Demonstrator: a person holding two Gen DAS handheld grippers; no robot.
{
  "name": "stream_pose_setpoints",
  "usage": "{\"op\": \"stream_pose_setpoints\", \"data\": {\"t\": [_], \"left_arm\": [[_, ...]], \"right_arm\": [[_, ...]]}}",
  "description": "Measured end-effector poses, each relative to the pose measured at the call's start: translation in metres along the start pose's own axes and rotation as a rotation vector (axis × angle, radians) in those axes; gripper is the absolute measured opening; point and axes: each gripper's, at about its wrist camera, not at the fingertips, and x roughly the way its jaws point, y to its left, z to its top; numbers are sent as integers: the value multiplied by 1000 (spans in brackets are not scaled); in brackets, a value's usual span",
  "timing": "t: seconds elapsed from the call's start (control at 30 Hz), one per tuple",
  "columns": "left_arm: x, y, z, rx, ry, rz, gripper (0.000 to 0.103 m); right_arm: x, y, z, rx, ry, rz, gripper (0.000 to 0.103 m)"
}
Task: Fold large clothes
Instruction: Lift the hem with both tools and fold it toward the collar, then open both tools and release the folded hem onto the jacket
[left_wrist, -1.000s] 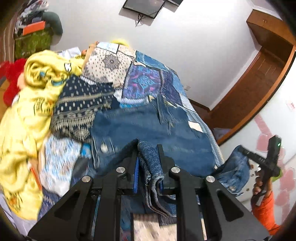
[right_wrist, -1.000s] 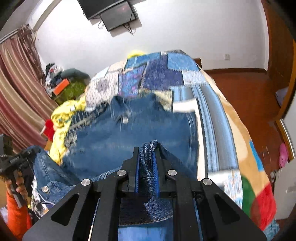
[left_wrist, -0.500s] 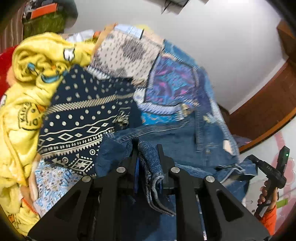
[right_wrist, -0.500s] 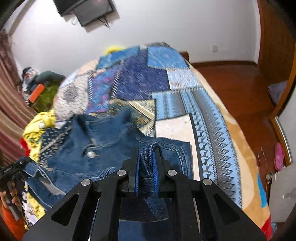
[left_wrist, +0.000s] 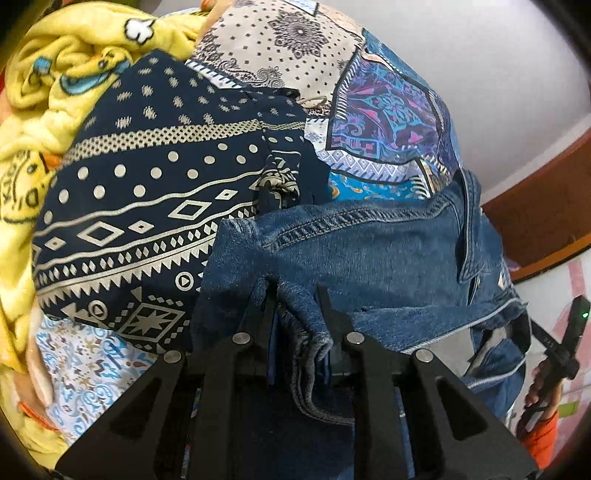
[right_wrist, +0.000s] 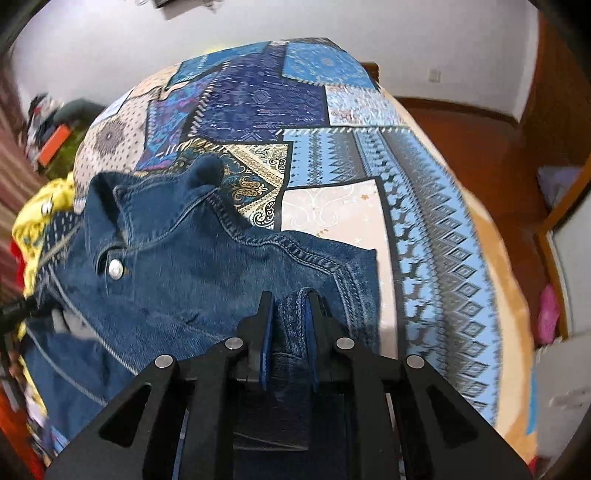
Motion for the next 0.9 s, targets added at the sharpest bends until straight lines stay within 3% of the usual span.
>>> {"op": "stream_pose_setpoints", "data": {"t": [0.03, 0.07, 0.17, 0.2, 0.3, 0.37, 0.43, 0.6, 0.77, 0.9], "left_arm": [[-3, -3, 0, 20, 0, 15, 19], [-6, -7, 0, 37, 0, 29, 20], [-20, -18, -1, 79, -4, 69, 21], [-26, -22, -2, 90, -11, 83, 29], [-59, -35, -6, 139, -133, 182, 75], [-83, -42, -9, 163, -221, 192, 82], [-100, -47, -12, 174, -240, 174, 83], [-110, -55, -33, 235, -200, 167, 83], [-83, -57, -69, 295, -94, 177, 83], [-51, -54, -89, 324, -16, 207, 83]], "right_arm": [[-6, 2, -2, -23, -3, -20, 26], [-13, 5, -3, -59, -18, -99, 43], [-38, 11, -9, -145, -92, -229, 51], [-46, 11, -11, -160, -105, -243, 51], [-65, 12, -17, -184, -131, -228, 51], [-79, 16, -24, -194, -144, -205, 51], [-85, 22, -27, -199, -144, -182, 52], [-89, 45, -46, -222, -133, -90, 53], [-76, 66, -69, -258, -82, -20, 55], [-57, 73, -81, -275, -32, -13, 55]]}}
